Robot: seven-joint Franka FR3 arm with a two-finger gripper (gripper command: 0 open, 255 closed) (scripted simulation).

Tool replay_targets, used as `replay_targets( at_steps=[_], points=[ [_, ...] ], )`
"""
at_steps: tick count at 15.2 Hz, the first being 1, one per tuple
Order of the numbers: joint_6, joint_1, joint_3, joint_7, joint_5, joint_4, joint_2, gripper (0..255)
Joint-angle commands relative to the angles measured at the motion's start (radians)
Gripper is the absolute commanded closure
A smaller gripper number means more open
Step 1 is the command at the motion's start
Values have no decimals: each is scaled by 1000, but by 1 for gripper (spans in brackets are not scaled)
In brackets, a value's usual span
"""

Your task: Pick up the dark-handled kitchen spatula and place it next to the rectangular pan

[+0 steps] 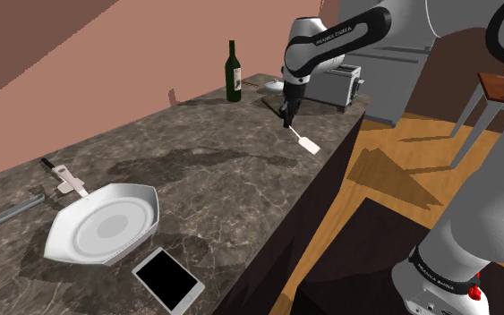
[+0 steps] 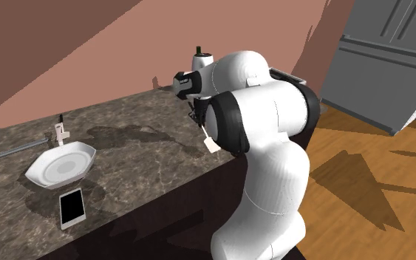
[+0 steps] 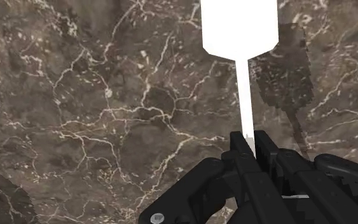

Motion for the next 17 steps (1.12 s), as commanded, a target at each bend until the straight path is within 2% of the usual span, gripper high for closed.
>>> replay_targets(
  at_steps=[1, 6, 17],
  points=[
    [-26, 1, 1, 3, -2, 19, -7, 255],
    [-90, 1, 1, 6, -4, 67, -23, 255],
    [-81, 130, 133, 274, -24, 33, -51, 255]
  ],
)
